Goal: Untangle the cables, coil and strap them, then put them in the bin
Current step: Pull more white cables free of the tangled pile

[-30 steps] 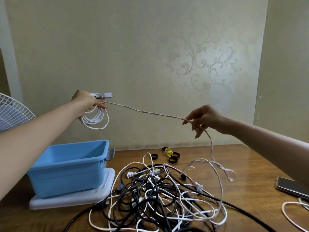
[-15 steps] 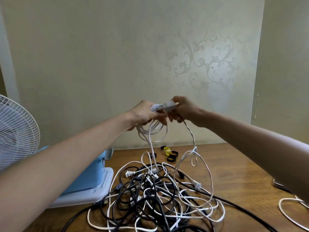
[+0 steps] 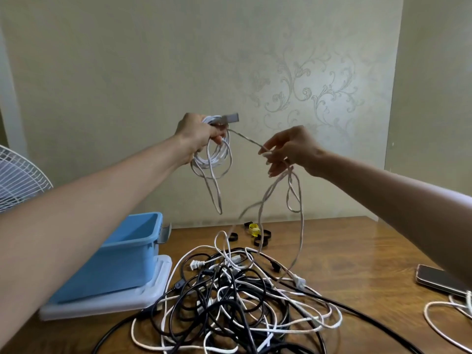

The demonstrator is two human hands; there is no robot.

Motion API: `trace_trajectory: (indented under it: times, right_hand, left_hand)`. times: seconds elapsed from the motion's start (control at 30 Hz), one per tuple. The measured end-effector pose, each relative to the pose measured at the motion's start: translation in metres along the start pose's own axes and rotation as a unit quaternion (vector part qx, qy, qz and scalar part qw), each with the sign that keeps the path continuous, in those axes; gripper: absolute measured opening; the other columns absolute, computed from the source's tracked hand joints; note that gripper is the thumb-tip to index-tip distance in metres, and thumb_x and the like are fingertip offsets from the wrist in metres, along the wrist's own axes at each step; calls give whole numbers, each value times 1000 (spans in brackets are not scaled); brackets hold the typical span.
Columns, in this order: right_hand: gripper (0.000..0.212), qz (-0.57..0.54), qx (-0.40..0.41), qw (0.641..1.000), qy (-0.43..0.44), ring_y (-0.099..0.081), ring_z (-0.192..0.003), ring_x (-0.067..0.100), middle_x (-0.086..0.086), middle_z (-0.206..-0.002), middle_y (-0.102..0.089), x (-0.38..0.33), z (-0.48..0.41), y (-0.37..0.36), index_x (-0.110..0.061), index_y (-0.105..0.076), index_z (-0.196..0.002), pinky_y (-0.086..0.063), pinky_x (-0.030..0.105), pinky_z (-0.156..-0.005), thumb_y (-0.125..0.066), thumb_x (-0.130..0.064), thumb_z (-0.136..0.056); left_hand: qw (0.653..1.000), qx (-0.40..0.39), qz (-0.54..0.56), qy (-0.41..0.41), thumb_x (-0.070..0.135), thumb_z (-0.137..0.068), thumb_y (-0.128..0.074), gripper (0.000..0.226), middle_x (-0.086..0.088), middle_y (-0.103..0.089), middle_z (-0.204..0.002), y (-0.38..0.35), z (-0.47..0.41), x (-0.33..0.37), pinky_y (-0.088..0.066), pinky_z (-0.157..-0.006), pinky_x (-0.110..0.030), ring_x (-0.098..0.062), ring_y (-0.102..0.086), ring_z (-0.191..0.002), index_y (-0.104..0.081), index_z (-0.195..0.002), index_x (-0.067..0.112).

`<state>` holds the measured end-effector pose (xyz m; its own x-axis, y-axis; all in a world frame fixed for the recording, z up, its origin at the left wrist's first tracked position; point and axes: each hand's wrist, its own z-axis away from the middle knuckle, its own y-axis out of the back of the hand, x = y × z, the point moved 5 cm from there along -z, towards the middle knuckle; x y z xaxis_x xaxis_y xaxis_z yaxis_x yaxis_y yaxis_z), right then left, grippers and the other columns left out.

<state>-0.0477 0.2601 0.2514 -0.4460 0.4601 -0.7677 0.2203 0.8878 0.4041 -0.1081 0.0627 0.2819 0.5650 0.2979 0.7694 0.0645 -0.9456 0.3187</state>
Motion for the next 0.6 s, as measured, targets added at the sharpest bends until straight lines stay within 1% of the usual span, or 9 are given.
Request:
trace_trajectory:
  times: [0.1,0.17,0.27,0.33,0.4,0.47,0.53,0.6]
  right_hand:
    - [12,4,-13,1000,28,-65,-53,29,20,-63,-58,-8,-4,4,8,-66,-93,-61,42,-62,-55,7,-91]
    - [16,-7,-48,998,26,-66,-54,28,18,-62,-58,-7,-3,3,8,-64,-100,-61,42,-64,-49,8,-93]
    - [18,-8,-140,990,-29,-67,-59,23,15,-68,-59,1,0,-6,4,-57,-108,-60,33,-62,-44,6,-96]
    - [14,-9,-223,972,-74,-64,-62,19,12,-73,-58,6,5,-16,-1,-56,-105,-58,30,-64,-45,2,-96]
    - [12,-12,-277,957,-86,-62,-65,17,11,-79,-59,9,9,-22,-4,-56,-100,-57,30,-66,-48,3,-95]
    - [19,0,-287,954,-84,-65,-72,18,12,-89,-59,13,10,-18,-5,-60,-101,-57,31,-71,-48,8,-93]
    - [30,25,-284,955,-80,-67,-81,19,11,-97,-58,19,12,-9,-7,-65,-108,-57,28,-74,-48,11,-91]
    - [36,9,-255,964,-74,-67,-78,18,10,-93,-62,24,13,-1,-8,-66,-113,-55,23,-69,-49,12,-90]
  left_hand:
    - [1000,-9,25,10,12,-87,-66,13,1,-63,-49,2,-1,4,-14,-33,-13,-3,-21,-27,-62,-75,14]
    - [1000,-14,15,16,12,-86,-67,12,2,-64,-49,3,1,2,-14,-32,-12,-3,-22,-27,-63,-75,13]
    - [1000,-10,-4,14,14,-84,-70,12,4,-63,-47,3,4,2,-16,-31,-12,-2,-25,-26,-64,-74,13]
    - [1000,9,-14,-2,13,-84,-69,9,8,-60,-42,3,7,6,-21,-29,-13,-2,-31,-24,-65,-77,12]
    - [999,39,-26,-12,12,-85,-69,3,12,-55,-36,8,8,8,-23,-31,-8,-1,-37,-23,-66,-85,11]
    - [997,67,-39,-2,14,-86,-68,4,13,-53,-34,19,6,2,-22,-30,-7,0,-37,-22,-66,-88,12]
    - [994,87,-55,24,17,-86,-68,5,13,-54,-35,33,0,-10,-22,-30,-9,0,-35,-22,-67,-87,12]
    - [992,94,-59,57,19,-85,-69,9,9,-58,-39,45,-5,-27,-20,-29,-13,-1,-29,-22,-68,-87,10]
